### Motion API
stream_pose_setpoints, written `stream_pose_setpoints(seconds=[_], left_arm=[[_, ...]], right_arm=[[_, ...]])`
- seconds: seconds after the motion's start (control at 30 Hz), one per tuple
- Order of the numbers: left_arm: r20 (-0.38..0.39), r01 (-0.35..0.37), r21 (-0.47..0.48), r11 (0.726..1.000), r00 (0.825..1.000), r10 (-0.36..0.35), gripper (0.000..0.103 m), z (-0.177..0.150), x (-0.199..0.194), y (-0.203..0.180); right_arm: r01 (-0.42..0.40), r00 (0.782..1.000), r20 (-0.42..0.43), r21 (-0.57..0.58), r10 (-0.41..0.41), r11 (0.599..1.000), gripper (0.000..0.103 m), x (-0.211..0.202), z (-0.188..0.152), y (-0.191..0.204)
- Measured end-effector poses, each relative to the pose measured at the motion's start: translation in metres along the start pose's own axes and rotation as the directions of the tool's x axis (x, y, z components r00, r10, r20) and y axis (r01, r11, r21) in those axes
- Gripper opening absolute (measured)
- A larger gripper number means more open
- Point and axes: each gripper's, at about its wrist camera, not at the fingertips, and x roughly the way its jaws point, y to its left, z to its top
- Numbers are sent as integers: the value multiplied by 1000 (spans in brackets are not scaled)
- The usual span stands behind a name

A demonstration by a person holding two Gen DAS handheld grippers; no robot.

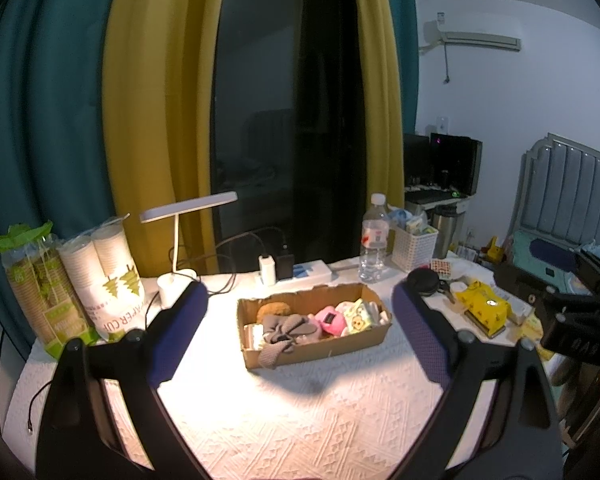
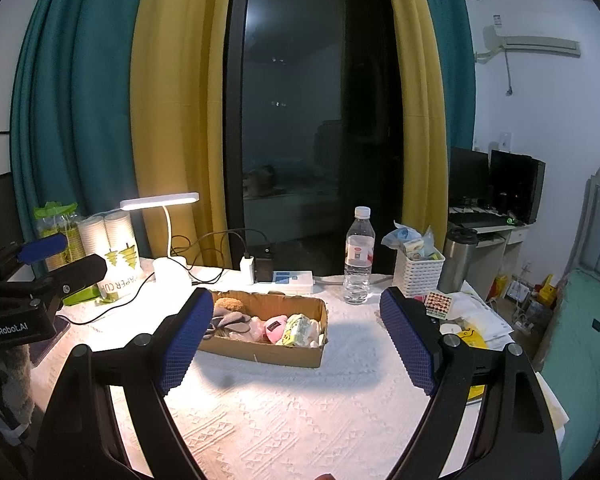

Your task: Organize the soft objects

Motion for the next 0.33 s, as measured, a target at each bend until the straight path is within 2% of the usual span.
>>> stream_pose_setpoints(seconds=[0.33], left_arm=[[-17,37,7,999,999,-37,94,-10,12,-4]], right_arm=[[8,1000,-20,2,-8,1000,88,6,-3,-3]])
